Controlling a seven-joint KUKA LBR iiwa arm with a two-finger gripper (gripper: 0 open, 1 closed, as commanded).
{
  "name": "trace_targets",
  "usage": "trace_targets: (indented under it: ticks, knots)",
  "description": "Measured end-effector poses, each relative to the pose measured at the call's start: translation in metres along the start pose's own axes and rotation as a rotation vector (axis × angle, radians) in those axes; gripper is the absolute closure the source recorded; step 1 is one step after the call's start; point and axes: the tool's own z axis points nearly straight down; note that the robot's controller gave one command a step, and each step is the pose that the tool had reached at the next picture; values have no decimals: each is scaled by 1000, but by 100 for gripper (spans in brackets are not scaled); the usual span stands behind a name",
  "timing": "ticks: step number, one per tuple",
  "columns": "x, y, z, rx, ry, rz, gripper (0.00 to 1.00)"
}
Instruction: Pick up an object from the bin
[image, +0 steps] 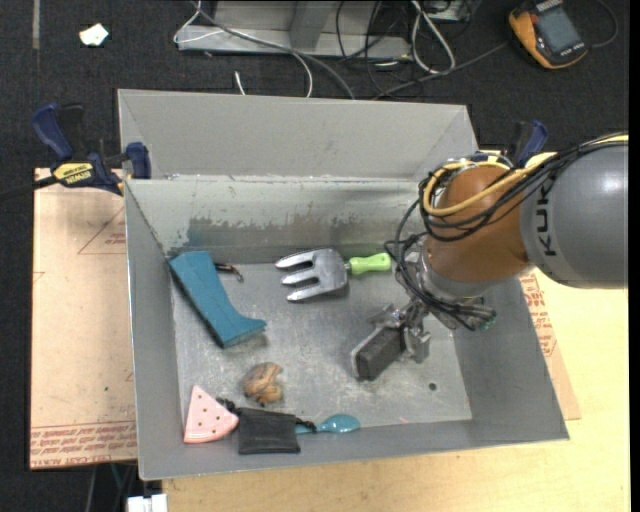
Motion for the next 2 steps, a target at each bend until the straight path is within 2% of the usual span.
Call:
trace_targets:
  ticks: [1, 2]
  knots:
    - [0, 0, 0, 0, 0, 0, 100]
    - [1, 3, -34, -7, 5, 1, 100]
